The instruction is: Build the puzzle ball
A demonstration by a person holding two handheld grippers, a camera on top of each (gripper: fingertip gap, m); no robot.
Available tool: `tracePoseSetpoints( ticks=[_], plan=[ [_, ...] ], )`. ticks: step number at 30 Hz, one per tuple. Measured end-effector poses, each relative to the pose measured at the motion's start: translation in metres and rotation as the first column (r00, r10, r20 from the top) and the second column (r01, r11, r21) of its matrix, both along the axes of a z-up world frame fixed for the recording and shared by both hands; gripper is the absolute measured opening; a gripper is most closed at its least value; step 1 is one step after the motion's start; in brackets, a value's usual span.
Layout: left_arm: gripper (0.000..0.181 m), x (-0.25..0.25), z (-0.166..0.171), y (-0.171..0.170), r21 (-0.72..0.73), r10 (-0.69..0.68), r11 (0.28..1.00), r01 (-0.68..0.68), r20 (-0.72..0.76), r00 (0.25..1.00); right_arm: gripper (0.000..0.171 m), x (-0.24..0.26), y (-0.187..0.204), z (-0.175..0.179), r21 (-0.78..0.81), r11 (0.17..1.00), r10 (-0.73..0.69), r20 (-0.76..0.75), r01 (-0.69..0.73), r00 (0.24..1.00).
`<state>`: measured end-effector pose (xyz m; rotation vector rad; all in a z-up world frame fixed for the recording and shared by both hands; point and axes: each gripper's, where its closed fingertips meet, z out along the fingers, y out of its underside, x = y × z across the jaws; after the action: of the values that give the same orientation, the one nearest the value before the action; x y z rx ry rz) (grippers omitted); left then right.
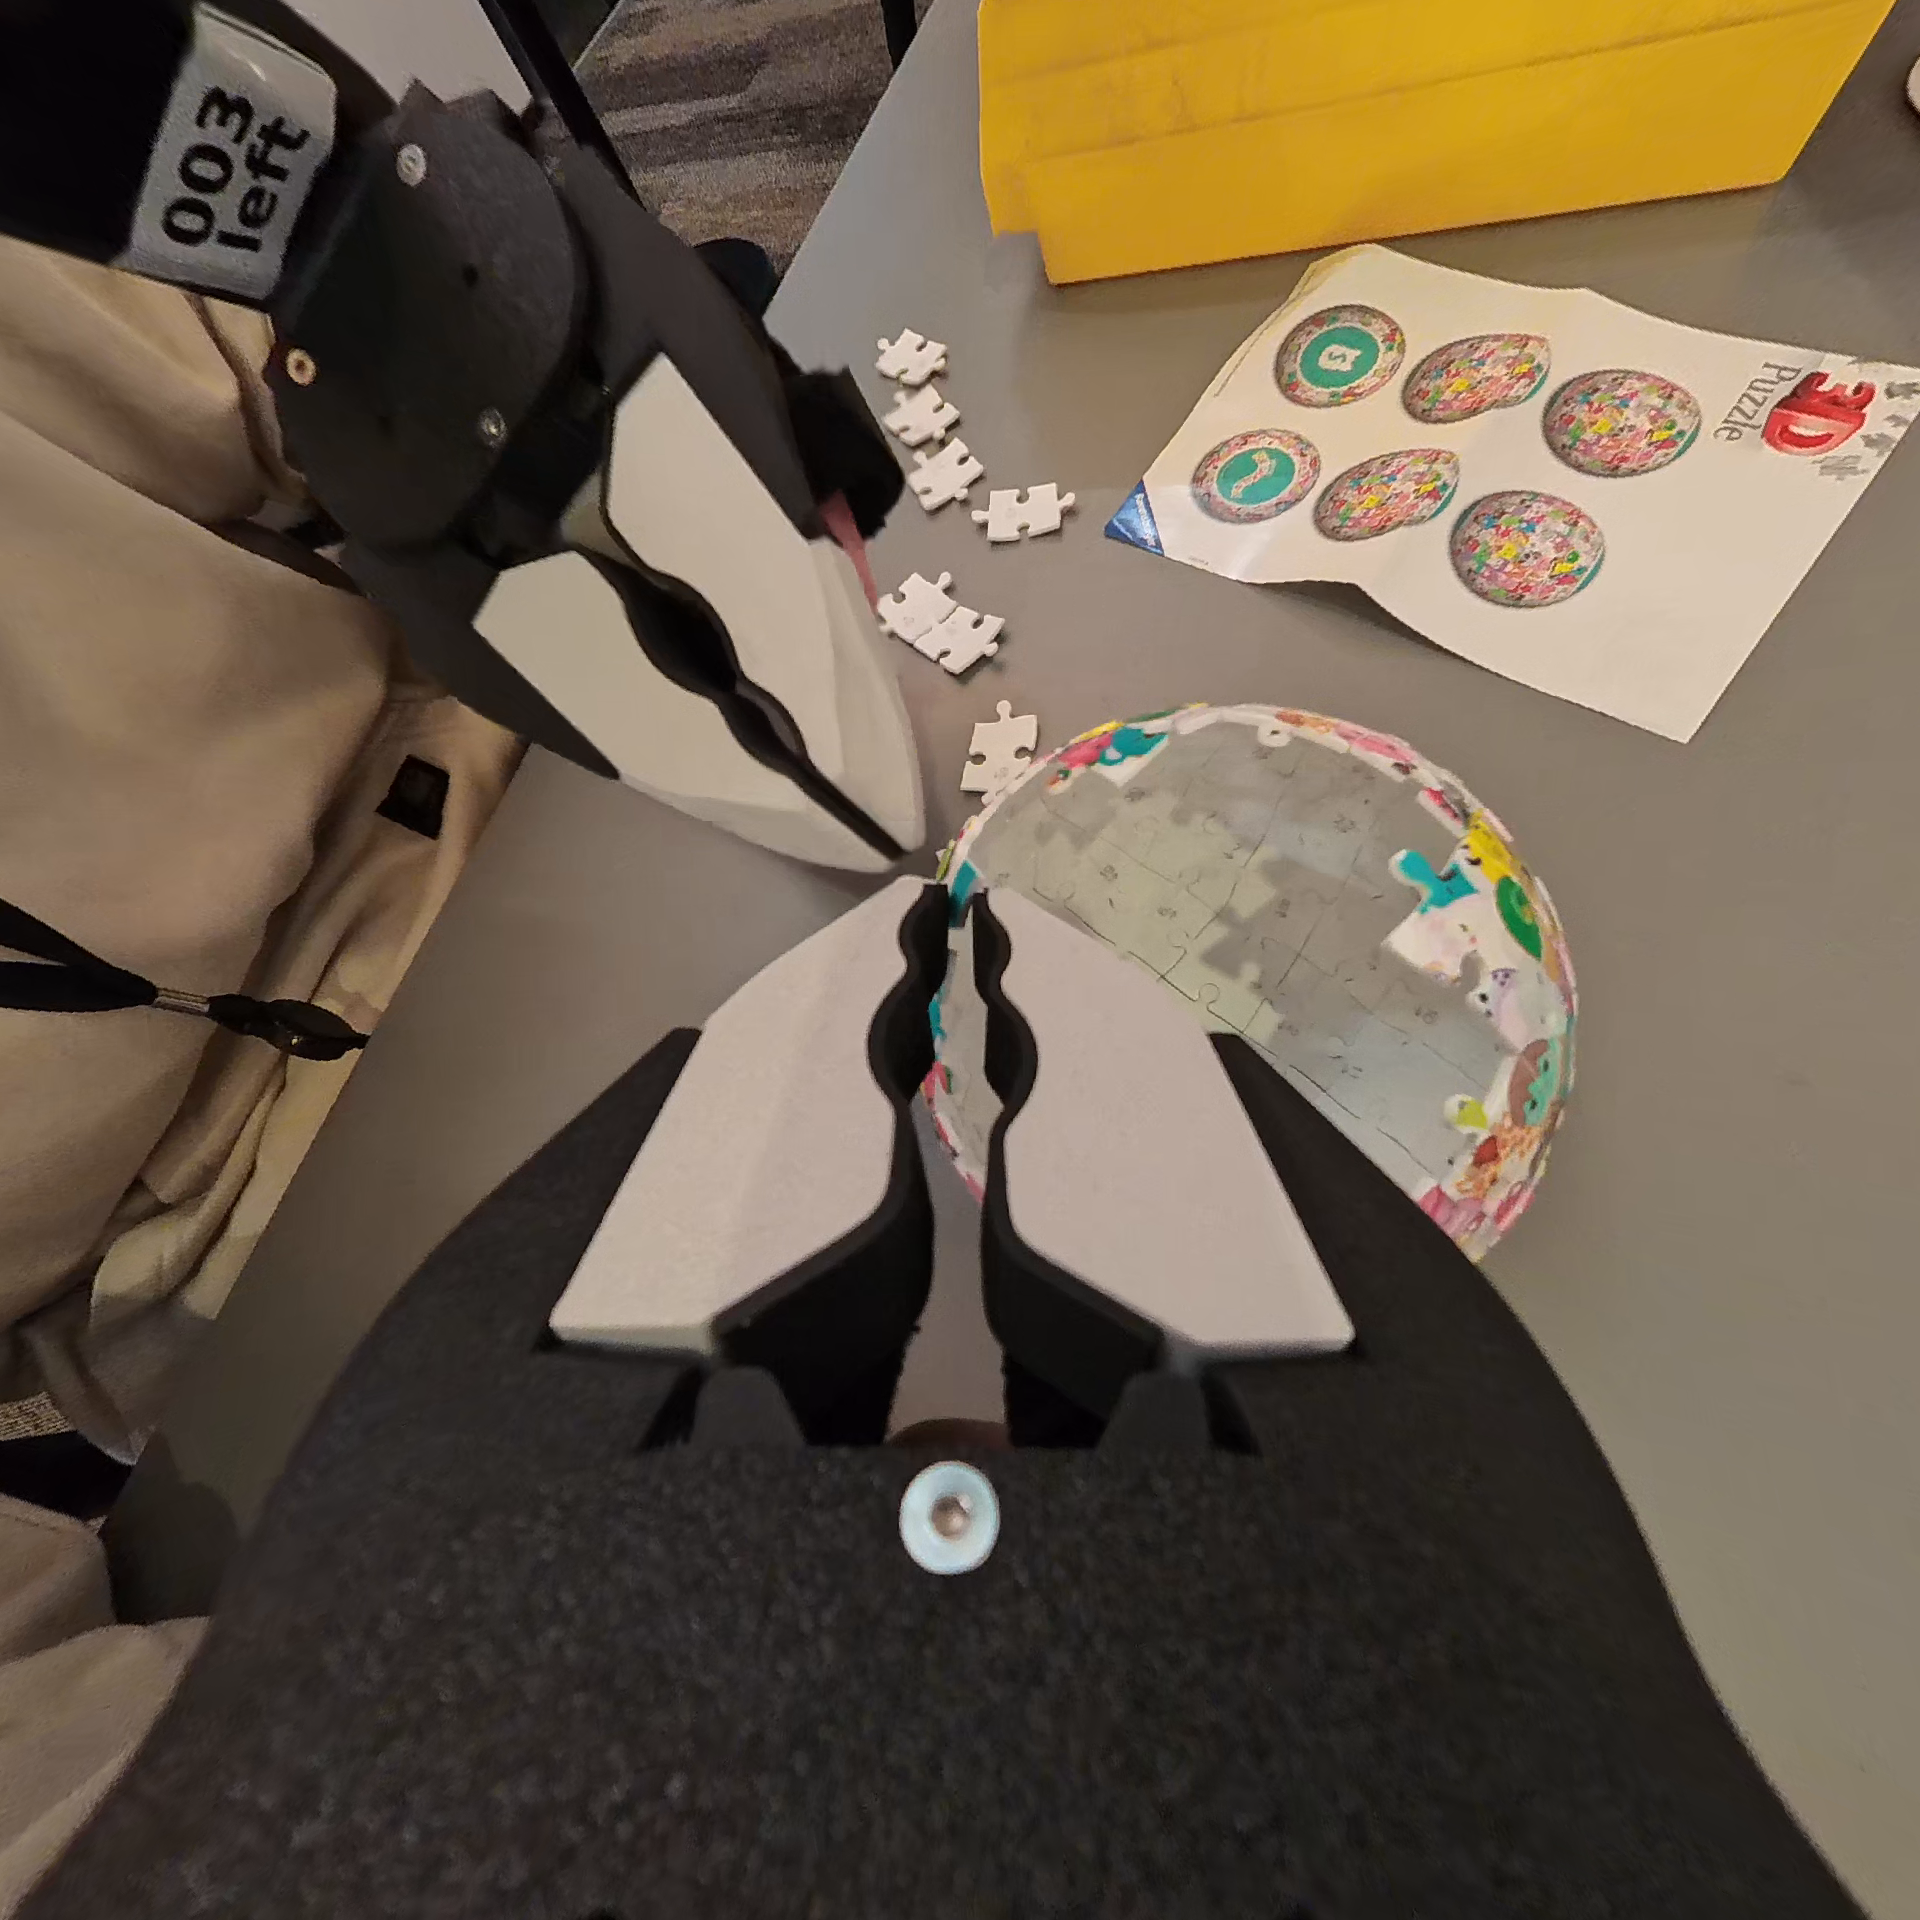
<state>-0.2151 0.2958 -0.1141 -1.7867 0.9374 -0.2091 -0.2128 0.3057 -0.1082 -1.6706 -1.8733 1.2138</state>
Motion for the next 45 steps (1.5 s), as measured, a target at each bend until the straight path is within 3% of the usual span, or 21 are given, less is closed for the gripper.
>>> tracePoseSetpoints(
  ticks=[45],
  plan=[
    [0.000, 0.024, -0.002, 0.008, 0.018, -0.021, 1.000, 0.022, -0.025, 0.999, 0.005, -0.001, 0.006, -0.002, 0.021, 1.000, -0.011, -0.019, 0.011, 1.000]
  ],
)
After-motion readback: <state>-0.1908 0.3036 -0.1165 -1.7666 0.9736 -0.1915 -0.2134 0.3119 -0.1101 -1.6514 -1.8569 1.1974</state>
